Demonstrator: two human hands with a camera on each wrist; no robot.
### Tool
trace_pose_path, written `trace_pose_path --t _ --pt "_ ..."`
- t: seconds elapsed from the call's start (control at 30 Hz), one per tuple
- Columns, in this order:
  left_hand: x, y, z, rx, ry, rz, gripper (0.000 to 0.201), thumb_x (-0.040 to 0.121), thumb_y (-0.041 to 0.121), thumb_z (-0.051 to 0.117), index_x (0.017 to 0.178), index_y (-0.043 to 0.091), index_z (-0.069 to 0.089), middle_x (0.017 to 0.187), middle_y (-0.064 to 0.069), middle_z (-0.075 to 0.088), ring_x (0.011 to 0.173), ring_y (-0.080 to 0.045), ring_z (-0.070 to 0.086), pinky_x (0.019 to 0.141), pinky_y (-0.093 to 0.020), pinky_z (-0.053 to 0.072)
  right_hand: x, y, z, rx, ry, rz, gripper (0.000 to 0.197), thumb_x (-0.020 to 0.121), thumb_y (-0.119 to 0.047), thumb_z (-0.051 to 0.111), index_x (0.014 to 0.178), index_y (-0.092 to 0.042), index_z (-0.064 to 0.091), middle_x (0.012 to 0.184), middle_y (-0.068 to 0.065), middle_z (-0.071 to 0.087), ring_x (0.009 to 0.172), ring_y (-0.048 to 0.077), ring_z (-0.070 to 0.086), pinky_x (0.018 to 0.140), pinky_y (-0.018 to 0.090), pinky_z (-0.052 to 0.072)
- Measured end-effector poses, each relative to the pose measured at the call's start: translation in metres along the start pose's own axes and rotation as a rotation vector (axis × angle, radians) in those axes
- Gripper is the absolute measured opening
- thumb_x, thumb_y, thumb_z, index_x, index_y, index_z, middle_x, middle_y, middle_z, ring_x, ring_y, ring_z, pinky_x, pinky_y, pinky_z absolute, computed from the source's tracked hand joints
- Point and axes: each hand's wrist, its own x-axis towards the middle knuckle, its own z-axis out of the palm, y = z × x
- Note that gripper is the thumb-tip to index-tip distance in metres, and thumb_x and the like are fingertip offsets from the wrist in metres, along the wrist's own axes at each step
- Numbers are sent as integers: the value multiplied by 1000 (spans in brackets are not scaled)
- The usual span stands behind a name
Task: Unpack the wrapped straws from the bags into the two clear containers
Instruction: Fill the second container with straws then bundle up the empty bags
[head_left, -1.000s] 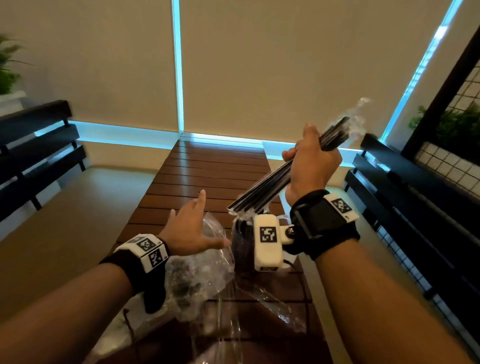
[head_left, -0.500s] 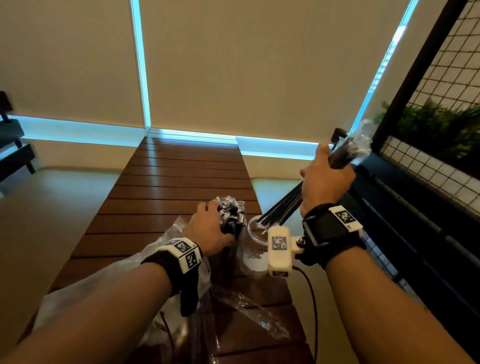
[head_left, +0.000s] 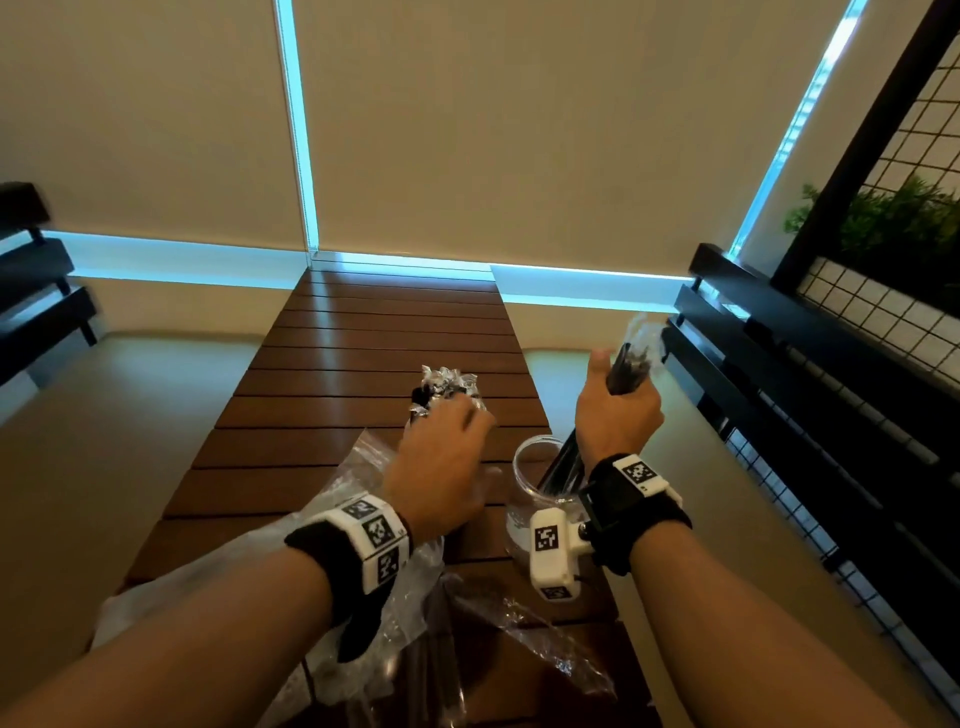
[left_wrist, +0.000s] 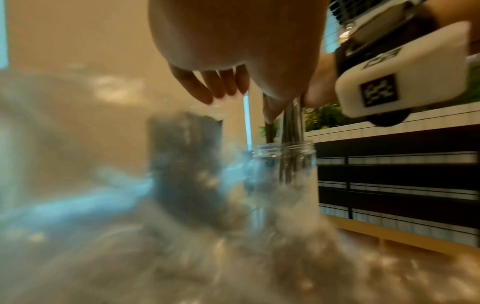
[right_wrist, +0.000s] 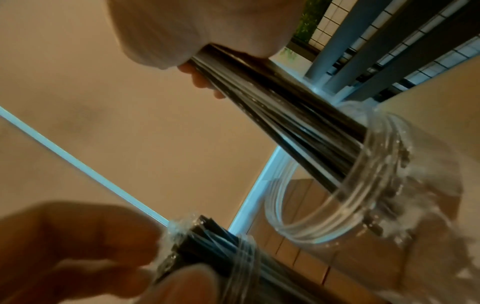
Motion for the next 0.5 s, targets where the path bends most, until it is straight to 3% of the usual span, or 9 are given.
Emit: trace_pose_path --t 0.03,0.1,0.17,0.2,0.27,0.37,0.5 --pt "-2 10 1 11 -56 81 46 87 44 66 124 21 52 123 1 48 110 -18 50 83 -26 47 -3 5 -1 -12 -14 41 33 89 -48 64 100 -17 67 86 -1 66 96 27 67 94 41 53" --pt "-1 29 9 -6 -123 97 50 88 47 64 129 21 48 126 4 46 114 -16 48 79 -24 48 -10 11 -4 10 -25 128 37 84 -53 64 100 -20 65 93 4 70 90 27 70 91 44 55" --pt "3 39 19 -100 -221 -26 78 82 56 69 143 21 36 139 2 39 126 -19 42 86 -35 53 -15 16 -5 45 -43 194 58 73 -66 62 104 -17 64 99 8 71 90 28 72 88 47 57" --pt "5 40 24 -155 -298 -95 92 78 60 71 149 21 28 146 1 34 132 -21 39 93 -42 52 -17 19 -7 48 -71 203 59 69 -70 59 99 -19 63 99 8 72 91 28 71 89 47 56" --pt "7 39 29 -193 -477 -145 101 74 70 67 152 21 25 150 -2 34 134 -25 42 99 -50 49 -23 18 -12 18 -133 210 40 75 -66 61 81 -26 55 95 8 72 90 28 70 89 46 56" --pt "0 34 31 -168 -574 -79 73 77 70 60 133 25 47 127 -2 55 111 -23 58 91 -44 52 -33 18 -21 -9 -205 188 29 88 -50 64 75 -25 54 81 8 73 76 19 70 76 32 53" --pt "-13 24 24 -130 -551 -45 37 87 41 60 115 17 56 105 -4 57 100 -25 58 85 -39 52 -57 15 -26 23 -313 157 32 89 -43 66 84 -12 64 74 5 72 53 3 65 60 23 49"
